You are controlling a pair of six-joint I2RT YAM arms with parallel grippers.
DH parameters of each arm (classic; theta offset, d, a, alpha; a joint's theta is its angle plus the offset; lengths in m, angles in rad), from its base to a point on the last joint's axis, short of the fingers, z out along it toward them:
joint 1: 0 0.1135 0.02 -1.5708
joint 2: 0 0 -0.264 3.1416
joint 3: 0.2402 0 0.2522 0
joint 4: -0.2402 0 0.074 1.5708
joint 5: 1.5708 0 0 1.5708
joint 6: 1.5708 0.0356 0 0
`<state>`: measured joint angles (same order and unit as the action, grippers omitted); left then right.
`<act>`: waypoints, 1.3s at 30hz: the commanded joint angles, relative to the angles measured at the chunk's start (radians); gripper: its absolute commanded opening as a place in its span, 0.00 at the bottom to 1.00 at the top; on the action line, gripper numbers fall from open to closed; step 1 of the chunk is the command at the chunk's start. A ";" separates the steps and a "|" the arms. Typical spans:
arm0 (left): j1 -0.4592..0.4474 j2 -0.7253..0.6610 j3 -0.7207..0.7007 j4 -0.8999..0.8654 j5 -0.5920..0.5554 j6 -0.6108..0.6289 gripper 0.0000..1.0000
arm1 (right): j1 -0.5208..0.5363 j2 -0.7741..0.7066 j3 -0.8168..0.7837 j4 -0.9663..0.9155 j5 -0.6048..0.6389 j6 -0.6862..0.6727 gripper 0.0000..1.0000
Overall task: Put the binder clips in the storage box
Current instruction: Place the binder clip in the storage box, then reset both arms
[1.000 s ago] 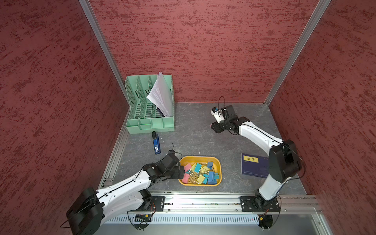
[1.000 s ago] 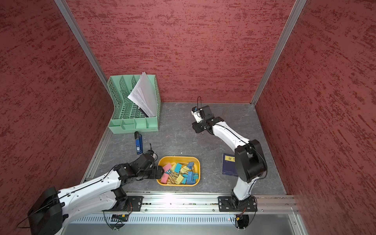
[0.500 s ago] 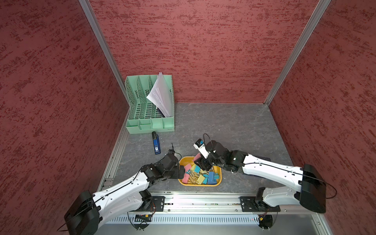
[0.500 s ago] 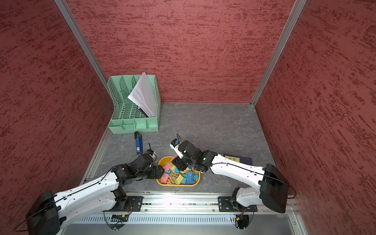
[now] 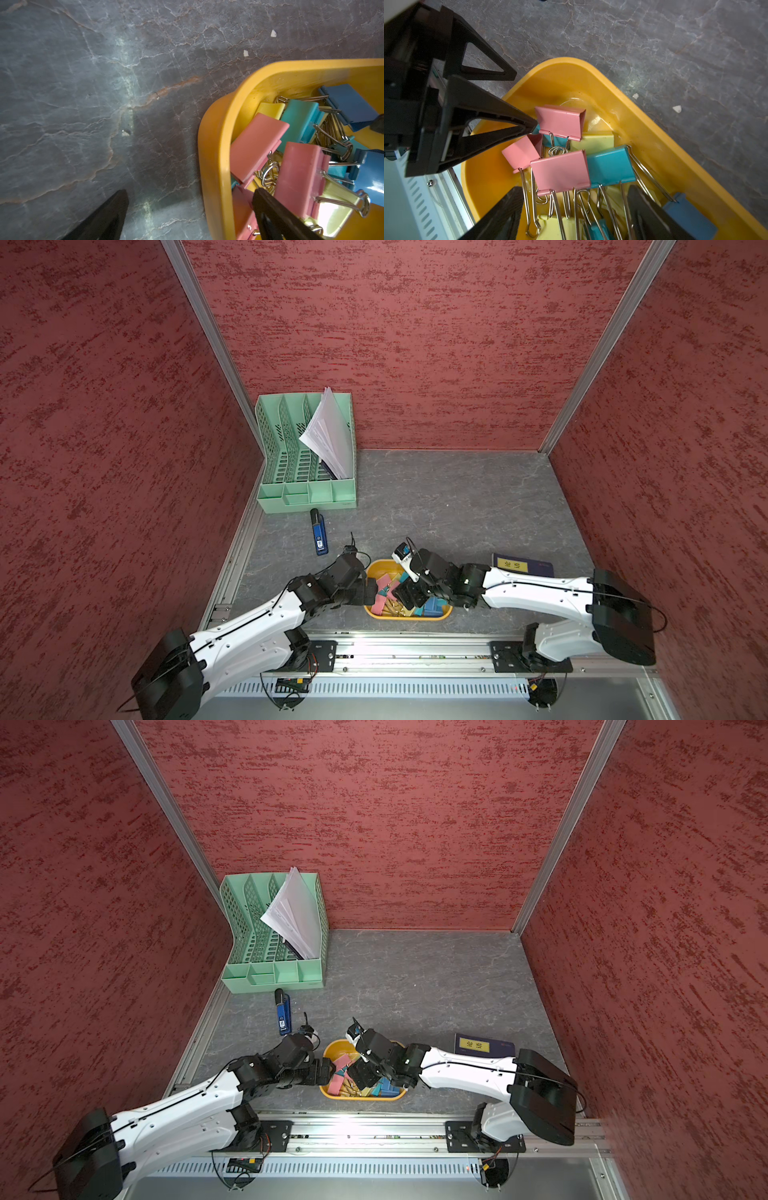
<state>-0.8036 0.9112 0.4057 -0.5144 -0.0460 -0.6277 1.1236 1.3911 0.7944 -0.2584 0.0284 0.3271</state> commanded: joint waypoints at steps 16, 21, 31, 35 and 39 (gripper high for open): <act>0.185 -0.143 0.224 0.020 -0.239 0.172 1.00 | -0.467 -0.459 0.038 -0.187 0.370 -0.088 0.98; 0.409 -0.157 0.276 0.147 -0.334 0.314 1.00 | -0.687 -0.476 0.044 -0.167 0.435 -0.138 0.98; 0.819 -0.103 -0.049 0.778 -0.299 0.451 1.00 | -0.966 -0.365 -0.213 0.405 0.363 -0.249 0.98; 0.819 0.094 -0.092 0.981 -0.310 0.503 1.00 | -0.999 -0.313 -0.381 0.818 0.373 -0.278 0.98; 0.809 0.313 -0.114 1.244 -0.295 0.557 1.00 | -1.014 -0.201 -0.405 0.934 0.316 -0.303 0.98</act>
<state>0.0097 1.1416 0.3077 0.4450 -0.3527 -0.1410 0.1200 1.1500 0.3931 0.4049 0.3855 0.0643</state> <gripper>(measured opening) 0.996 0.984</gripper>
